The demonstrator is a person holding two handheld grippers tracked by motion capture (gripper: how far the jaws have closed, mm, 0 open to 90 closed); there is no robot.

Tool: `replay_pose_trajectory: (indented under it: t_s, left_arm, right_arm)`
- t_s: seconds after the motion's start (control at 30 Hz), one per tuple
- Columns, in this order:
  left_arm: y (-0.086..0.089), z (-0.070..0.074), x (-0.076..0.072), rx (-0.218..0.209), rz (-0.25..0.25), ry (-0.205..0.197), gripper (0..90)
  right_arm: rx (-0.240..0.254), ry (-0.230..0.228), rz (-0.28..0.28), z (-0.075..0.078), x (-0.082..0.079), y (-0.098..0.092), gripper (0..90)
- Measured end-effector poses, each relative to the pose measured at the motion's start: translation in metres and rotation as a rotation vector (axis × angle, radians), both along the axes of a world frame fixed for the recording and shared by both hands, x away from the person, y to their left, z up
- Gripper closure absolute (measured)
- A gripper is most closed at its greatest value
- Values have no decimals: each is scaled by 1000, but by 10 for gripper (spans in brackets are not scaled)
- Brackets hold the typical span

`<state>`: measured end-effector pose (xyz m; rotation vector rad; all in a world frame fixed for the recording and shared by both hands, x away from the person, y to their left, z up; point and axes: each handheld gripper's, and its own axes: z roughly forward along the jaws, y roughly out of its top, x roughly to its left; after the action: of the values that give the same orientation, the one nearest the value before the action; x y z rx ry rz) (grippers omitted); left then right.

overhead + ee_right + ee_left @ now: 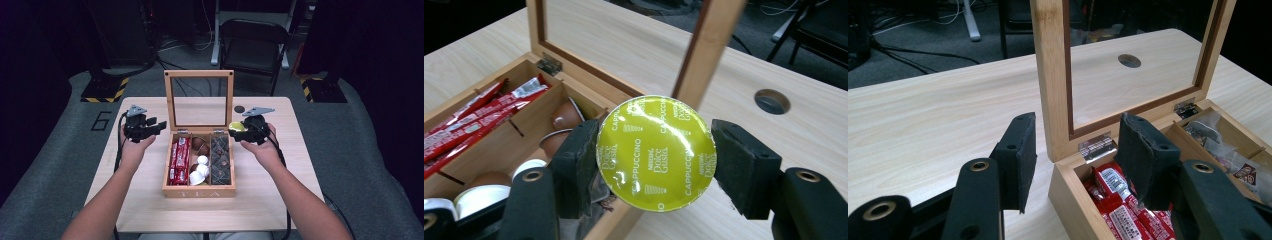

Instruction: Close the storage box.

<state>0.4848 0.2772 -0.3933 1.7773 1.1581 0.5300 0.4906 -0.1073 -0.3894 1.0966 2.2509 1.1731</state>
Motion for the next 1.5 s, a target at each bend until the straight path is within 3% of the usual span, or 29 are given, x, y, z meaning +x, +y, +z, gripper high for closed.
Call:
replay_pose_trajectory:
  t_s: [0.57,0.8,1.5]
  left_arm:
    - [0,0,0,6,1,2,499]
    - [0,0,-1,6,2,2,499]
    - [2,1,-1,12,5,3,499]
  right_arm:
    - [-35,-5,-120,-5,1,-48,375]
    - [-53,9,-181,-16,1,-70,375]
    - [-73,45,-263,-50,-2,-90,375]
